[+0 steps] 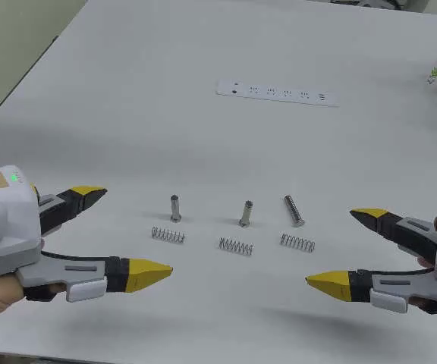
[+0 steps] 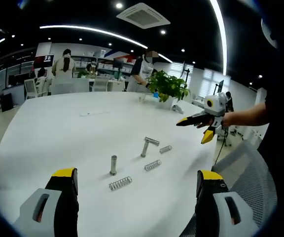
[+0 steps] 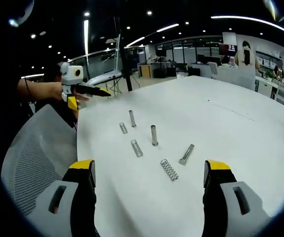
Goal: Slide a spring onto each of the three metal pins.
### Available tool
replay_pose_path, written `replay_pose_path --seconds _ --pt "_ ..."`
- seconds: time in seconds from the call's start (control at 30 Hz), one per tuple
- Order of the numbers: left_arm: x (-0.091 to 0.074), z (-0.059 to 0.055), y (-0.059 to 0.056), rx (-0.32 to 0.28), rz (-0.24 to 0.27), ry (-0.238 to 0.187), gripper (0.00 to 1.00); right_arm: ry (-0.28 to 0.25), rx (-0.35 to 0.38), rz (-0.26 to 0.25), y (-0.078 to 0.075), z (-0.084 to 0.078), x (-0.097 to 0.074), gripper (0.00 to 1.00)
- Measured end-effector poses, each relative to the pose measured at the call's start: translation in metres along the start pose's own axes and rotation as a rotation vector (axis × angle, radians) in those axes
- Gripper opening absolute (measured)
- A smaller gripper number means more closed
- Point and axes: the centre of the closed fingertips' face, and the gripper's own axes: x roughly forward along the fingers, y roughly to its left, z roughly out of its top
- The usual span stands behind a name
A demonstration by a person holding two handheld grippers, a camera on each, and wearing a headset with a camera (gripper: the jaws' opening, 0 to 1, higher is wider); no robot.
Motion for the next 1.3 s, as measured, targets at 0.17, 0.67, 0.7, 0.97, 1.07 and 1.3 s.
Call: replay_pose_path --seconds 0.17,0.67,0.7,0.97,1.07,1.3 --pt "-0.001 0.002 0.001 -0.002 0.003 -0.006 0.98 0.008 -0.005 0.002 0.002 0.0 0.002 0.98" --pt "-0.006 0.001 0.001 0.001 0.008 -0.008 0.98 0.014 -0.006 0.003 0.002 -0.002 0.002 0.97" --pt "-0.006 0.001 0.001 0.002 0.008 -0.008 0.98 0.013 -0.006 0.003 0.002 -0.002 0.002 0.97" --pt "-0.006 0.002 0.0 0.003 0.006 -0.007 0.98 0.012 -0.006 0.005 0.003 -0.002 0.002 0.96" --pt "-0.006 0.002 -0.001 0.005 0.004 -0.007 0.98 0.013 -0.006 0.003 0.003 -0.003 0.002 0.96" --pt "-0.006 0.011 -0.002 -0.028 -0.008 -0.044 0.98 0.025 -0.002 0.006 0.003 -0.006 0.002 0.95"
